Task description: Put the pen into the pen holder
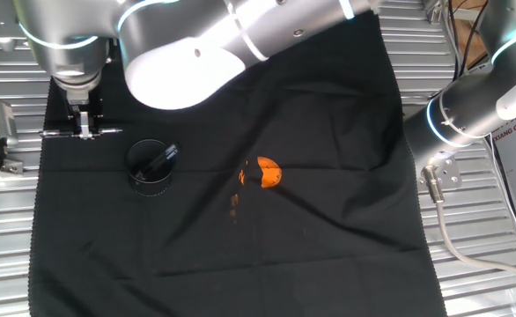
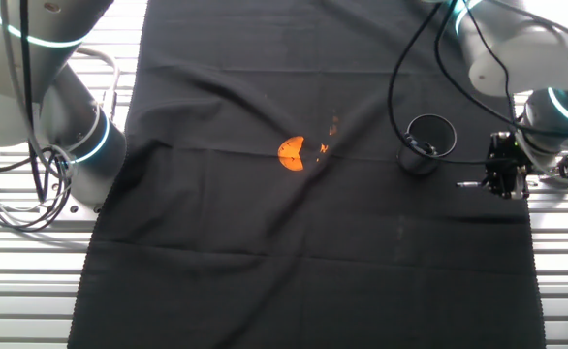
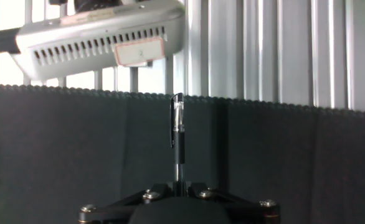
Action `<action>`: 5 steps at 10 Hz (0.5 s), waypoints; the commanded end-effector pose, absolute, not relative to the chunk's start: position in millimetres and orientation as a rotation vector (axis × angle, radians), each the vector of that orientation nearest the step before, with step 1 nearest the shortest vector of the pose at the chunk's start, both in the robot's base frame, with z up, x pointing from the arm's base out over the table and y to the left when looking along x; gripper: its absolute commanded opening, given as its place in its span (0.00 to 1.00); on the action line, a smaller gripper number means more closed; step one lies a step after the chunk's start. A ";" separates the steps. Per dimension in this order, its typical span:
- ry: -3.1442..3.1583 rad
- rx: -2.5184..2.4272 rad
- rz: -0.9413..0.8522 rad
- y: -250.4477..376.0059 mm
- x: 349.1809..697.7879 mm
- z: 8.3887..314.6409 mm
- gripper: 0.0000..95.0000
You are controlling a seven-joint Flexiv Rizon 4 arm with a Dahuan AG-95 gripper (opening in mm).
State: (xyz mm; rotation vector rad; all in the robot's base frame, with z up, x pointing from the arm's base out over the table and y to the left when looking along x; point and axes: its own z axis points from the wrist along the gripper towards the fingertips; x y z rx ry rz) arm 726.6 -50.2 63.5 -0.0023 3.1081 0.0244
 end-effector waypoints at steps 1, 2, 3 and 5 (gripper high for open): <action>3.114 0.002 0.007 -46.1 721.4 68.1 0.00; 3.113 0.004 -0.005 -44.4 718.5 70.4 0.00; 3.112 0.008 -0.003 -43.1 715.5 72.9 0.00; 3.112 0.012 -0.004 -42.5 709.5 77.7 0.00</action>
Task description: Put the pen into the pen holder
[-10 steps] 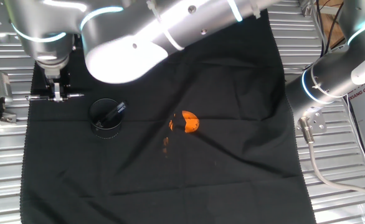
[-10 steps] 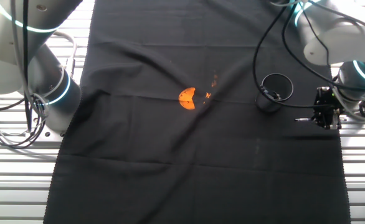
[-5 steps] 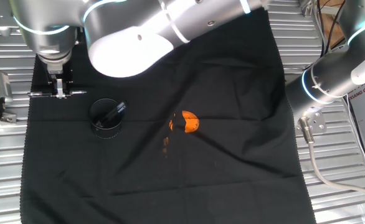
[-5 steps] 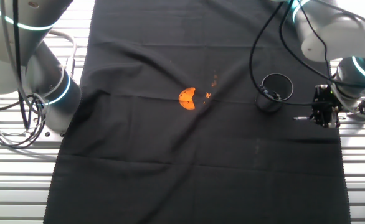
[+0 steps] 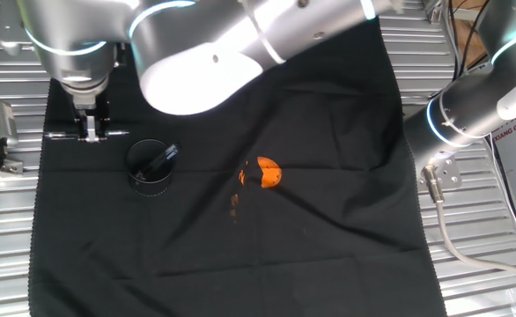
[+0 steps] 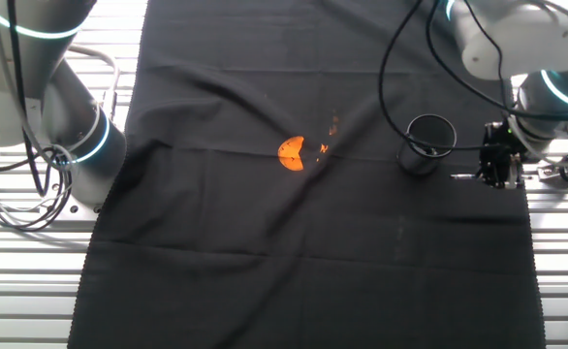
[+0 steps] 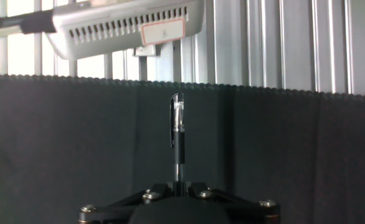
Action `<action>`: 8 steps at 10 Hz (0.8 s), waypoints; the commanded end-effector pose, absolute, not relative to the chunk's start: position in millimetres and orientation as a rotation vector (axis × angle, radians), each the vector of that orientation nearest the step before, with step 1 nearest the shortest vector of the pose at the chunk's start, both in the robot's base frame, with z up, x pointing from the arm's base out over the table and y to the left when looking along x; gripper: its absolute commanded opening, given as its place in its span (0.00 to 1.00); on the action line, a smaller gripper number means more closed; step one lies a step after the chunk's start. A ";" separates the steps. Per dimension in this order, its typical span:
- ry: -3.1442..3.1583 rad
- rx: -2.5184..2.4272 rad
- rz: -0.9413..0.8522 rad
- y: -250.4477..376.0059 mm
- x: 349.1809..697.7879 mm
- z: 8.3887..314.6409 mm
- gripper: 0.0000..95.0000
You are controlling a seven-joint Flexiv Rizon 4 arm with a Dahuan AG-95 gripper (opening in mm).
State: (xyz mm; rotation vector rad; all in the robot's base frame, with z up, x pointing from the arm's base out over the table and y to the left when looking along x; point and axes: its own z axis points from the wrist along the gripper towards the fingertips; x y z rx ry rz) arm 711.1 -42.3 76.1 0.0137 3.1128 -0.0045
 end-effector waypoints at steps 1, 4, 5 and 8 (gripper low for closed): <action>3.111 0.015 -0.003 -42.5 704.5 81.6 0.00; 3.107 0.016 -0.004 -41.8 695.8 88.0 0.00; 3.105 0.020 -0.004 -40.8 691.5 91.0 0.00; 3.101 0.034 -0.004 -38.7 679.5 98.5 0.00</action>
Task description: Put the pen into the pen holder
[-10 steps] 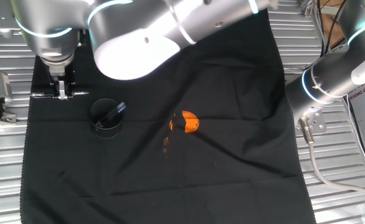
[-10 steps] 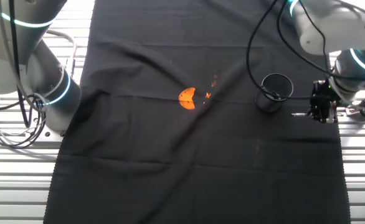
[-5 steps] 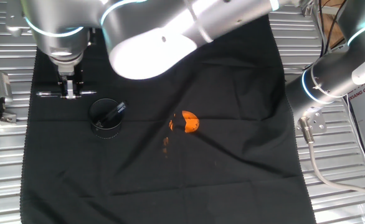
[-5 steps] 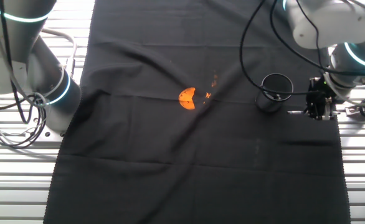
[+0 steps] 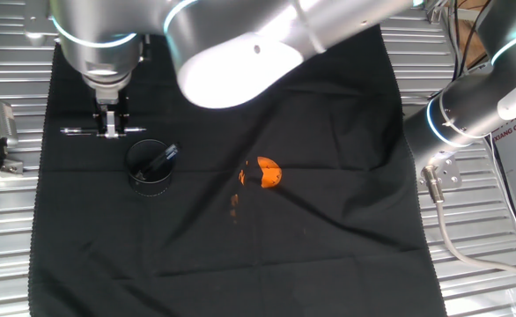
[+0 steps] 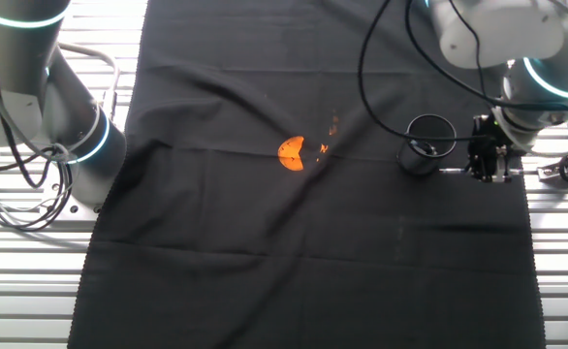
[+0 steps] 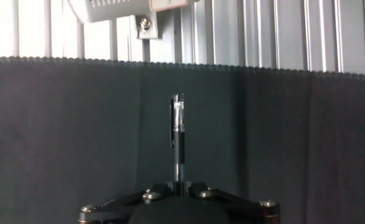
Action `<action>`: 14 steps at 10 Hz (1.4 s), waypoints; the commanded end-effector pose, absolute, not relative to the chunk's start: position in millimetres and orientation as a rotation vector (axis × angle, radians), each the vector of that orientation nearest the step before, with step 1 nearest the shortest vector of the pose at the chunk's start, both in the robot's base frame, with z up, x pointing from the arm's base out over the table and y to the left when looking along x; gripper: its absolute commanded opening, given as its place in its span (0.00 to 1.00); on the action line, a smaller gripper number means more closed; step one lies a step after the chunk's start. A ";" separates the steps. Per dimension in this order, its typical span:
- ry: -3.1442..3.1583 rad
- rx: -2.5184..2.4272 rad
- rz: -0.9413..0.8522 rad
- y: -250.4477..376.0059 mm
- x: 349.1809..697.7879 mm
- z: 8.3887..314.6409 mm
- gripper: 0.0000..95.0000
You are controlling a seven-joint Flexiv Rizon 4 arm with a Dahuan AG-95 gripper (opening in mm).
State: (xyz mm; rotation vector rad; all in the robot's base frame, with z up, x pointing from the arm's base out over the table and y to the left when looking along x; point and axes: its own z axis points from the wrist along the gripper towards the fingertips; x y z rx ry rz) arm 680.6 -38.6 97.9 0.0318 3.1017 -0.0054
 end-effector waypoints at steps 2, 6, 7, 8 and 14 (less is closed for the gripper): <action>3.101 0.031 -0.004 -39.5 669.0 104.9 0.00; 3.103 0.032 0.002 -44.6 657.7 118.0 0.00; 3.103 0.033 0.003 -46.0 655.4 120.5 0.00; 3.103 0.036 0.002 -46.5 654.5 121.5 0.00; 3.109 0.046 -0.001 -44.4 657.1 125.6 0.00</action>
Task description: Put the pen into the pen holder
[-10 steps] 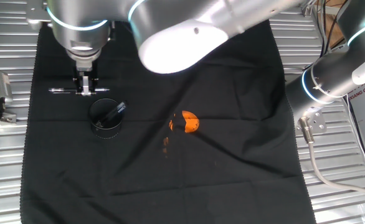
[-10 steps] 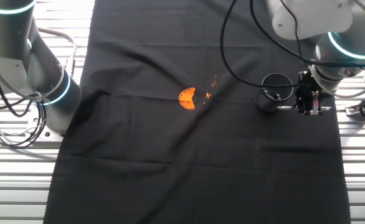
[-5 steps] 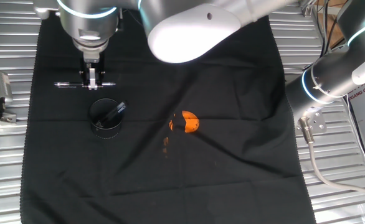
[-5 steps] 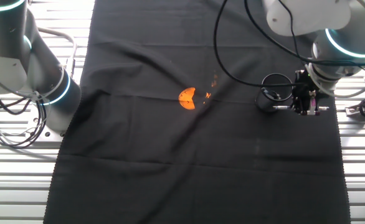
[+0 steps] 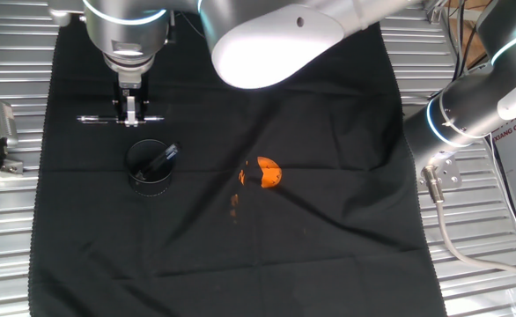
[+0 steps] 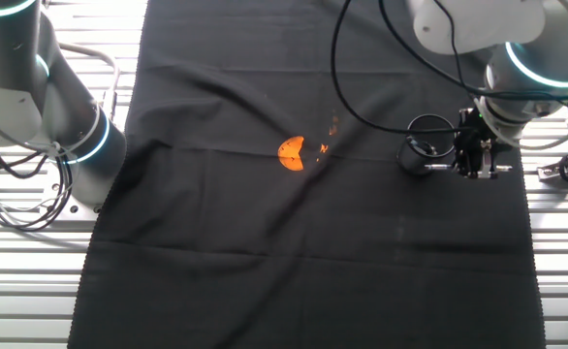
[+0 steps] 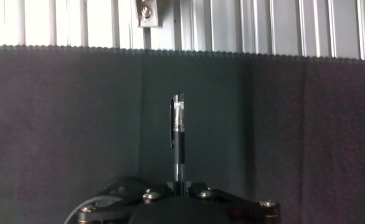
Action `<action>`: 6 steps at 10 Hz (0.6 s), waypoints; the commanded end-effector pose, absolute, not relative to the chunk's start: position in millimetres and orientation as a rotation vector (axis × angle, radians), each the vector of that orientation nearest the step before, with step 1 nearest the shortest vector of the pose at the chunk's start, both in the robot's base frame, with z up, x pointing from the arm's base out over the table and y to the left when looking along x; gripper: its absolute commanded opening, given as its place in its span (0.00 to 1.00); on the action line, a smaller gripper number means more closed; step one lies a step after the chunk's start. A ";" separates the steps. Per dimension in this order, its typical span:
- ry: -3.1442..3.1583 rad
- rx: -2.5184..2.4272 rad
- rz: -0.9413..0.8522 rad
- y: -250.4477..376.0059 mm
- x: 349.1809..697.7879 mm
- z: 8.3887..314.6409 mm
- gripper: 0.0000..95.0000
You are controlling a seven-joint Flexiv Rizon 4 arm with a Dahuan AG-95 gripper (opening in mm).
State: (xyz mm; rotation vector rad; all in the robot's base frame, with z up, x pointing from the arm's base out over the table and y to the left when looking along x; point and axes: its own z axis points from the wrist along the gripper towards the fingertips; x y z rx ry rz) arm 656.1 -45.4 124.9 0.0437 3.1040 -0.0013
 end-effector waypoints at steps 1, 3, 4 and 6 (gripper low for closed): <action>3.109 0.044 0.000 -44.3 657.3 125.7 0.00; 3.109 0.042 0.003 -44.2 657.3 125.7 0.00; 3.110 0.040 0.003 -44.2 657.3 125.7 0.00; 3.112 0.025 0.000 -44.2 657.3 125.7 0.00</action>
